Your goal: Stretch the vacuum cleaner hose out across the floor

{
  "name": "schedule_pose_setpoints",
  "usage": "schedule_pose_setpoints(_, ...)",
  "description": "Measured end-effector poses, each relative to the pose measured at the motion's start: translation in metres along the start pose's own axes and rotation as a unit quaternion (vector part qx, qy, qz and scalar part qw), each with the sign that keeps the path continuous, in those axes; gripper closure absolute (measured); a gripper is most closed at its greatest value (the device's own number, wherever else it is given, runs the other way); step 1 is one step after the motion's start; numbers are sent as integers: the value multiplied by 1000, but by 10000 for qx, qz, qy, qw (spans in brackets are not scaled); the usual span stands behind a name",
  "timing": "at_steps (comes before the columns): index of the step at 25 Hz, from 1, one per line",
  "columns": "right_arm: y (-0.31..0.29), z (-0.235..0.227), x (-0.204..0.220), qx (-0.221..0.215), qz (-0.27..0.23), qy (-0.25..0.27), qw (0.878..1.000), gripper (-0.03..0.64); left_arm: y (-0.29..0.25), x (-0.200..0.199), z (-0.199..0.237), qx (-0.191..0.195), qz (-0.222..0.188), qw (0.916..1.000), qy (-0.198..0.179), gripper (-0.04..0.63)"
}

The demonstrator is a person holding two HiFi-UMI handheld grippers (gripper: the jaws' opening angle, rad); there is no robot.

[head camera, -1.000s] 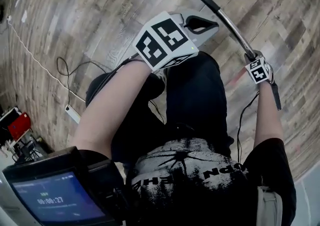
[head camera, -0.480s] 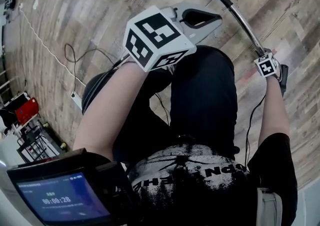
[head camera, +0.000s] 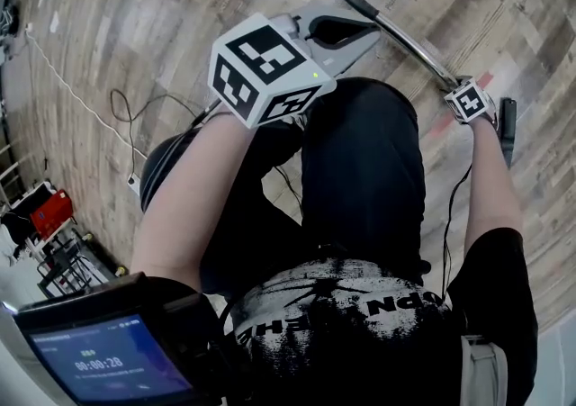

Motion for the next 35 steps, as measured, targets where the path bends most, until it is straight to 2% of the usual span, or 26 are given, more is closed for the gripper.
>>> schedule_pose_setpoints(2, -8, 8, 5, -45, 194, 30, 9998, 410, -1, 2, 0, -8, 31, 10000, 1, 594)
schedule_pose_setpoints(5, -3, -3, 18, 480, 681, 252, 9962, 410, -2, 4, -1, 12, 47, 10000, 18, 594)
schedule_pose_setpoints(7, -2, 0, 29, 356, 902, 43, 9953, 397, -3, 3, -1, 32, 31, 10000, 38, 594)
schedule_pose_setpoints(9, -3, 8, 28, 51, 830, -72, 9965, 385, -4, 0, 0, 46, 8, 10000, 18, 594)
schedule_pose_setpoints(11, 2, 1, 20, 178, 729, 133, 9971, 385, -7, -4, -1, 60, -23, 10000, -23, 594)
schedule_pose_setpoints(12, 1, 4, 18, 84, 639, 142, 9978, 387, -8, -5, -1, 65, -35, 10000, -43, 595)
schedule_pose_setpoints(16, -10, 31, 23, -637, 452, -338, 9964, 414, -12, -2, -3, 76, -14, 9999, -70, 594)
schedule_pose_setpoints(17, -11, 35, 26, -700, 464, -415, 9956, 421, -12, 0, -3, 77, 15, 9999, -78, 594)
schedule_pose_setpoints(21, -5, 18, 23, -298, 453, -218, 9983, 422, -14, 2, -5, 112, 49, 9998, -136, 595)
schedule_pose_setpoints(24, -8, 32, 25, -684, 477, -416, 9956, 423, -14, 0, -3, 124, 25, 9999, -94, 594)
schedule_pose_setpoints(26, -8, 37, 27, -740, 515, -481, 9948, 423, -13, 2, -1, 161, 20, 9998, -62, 594)
schedule_pose_setpoints(29, 0, 33, 33, -513, 664, -498, 9952, 430, -13, 3, 3, 253, -2, 9997, -46, 594)
schedule_pose_setpoints(32, 14, 20, 10, -12, 624, -475, 9969, 455, -4, 0, 25, 347, -42, 9994, -37, 595)
schedule_pose_setpoints(33, 20, 18, -1, 151, 565, -529, 9969, 490, 2, -4, 35, 394, -74, 9992, -20, 594)
schedule_pose_setpoints(34, 28, 17, -13, 287, 489, -609, 9965, 565, 10, -11, 43, 461, -131, 9988, 23, 594)
schedule_pose_setpoints(35, 38, 19, -23, 341, 410, -723, 9960, 579, 18, -21, 49, 542, -217, 9983, 89, 594)
Point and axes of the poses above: the fingertips, and each gripper's own axes: y backward along the fingers, z to its left, x out of its underside, the point moved 1 cm from there along y, backward along the fingers, and after that the axes turned 11 degrees about -x, right-handed, at the moved point
